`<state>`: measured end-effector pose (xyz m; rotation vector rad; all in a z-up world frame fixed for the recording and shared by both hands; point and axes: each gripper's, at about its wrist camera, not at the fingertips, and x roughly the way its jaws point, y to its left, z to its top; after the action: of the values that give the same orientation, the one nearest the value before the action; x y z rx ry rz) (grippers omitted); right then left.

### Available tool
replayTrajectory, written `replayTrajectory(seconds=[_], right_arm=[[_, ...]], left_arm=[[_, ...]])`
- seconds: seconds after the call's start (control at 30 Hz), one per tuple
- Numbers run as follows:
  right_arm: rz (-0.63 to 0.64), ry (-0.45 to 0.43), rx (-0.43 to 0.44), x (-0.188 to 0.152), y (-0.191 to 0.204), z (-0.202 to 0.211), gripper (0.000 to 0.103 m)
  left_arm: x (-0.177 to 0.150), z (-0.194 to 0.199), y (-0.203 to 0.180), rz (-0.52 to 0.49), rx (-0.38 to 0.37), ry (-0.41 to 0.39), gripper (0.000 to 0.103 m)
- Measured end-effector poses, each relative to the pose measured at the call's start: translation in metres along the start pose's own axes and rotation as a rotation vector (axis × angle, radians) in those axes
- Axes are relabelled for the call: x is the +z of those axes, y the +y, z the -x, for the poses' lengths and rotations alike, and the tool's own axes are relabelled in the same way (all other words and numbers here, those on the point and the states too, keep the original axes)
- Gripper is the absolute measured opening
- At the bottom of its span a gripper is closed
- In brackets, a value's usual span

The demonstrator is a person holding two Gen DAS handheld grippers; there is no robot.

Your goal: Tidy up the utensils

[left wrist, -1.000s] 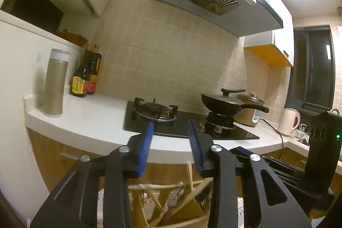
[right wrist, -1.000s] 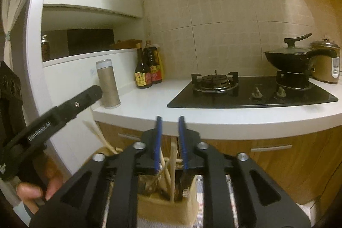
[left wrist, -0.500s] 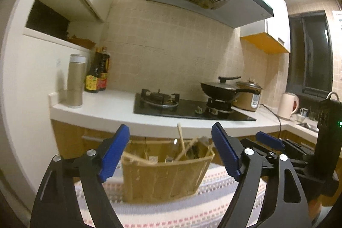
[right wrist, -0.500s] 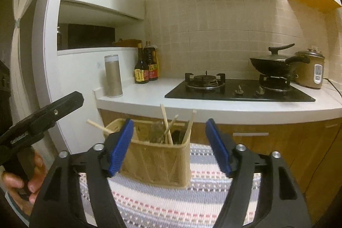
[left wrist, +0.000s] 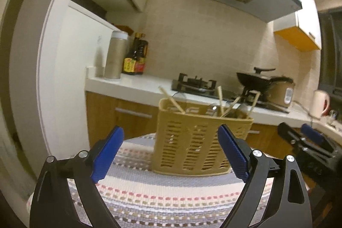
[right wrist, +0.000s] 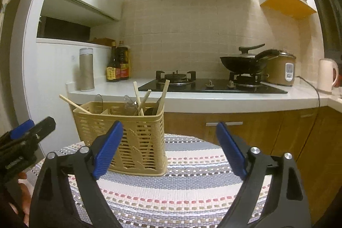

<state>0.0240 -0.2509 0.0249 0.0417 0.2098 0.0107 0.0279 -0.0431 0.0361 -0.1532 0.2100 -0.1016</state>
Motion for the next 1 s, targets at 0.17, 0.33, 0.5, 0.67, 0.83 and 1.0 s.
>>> replayTrajectory(seconds=[0.17,0.33,0.5,0.67,0.83,1.0], right_arm=[[0.008,0.061,0.032,-0.009,0.001,-0.015,0.088],[0.004,0.079,0.043,-0.012,-0.001,-0.017,0.089],[0.001,0.066,0.044,-0.011,-0.001,-0.013,0.093],[-0.006,0.061,0.042,-0.011,-0.002,-0.011,0.094],[-0.024,0.075,0.051,-0.010,-0.005,-0.014,0.095],[-0.016,0.088,0.062,-0.011,-0.002,-0.016,0.095]], left_arm=[[-0.009,-0.010,-0.003,-0.061,0.070,0.041,0.092],[-0.011,-0.004,-0.004,-0.074,0.108,0.008,0.094],[-0.015,-0.005,-0.013,-0.122,0.113,0.015,0.095],[-0.017,-0.007,-0.019,-0.149,0.104,0.022,0.095],[-0.019,-0.008,-0.020,-0.151,0.093,0.035,0.095],[-0.018,-0.007,-0.020,-0.151,0.091,0.030,0.095]])
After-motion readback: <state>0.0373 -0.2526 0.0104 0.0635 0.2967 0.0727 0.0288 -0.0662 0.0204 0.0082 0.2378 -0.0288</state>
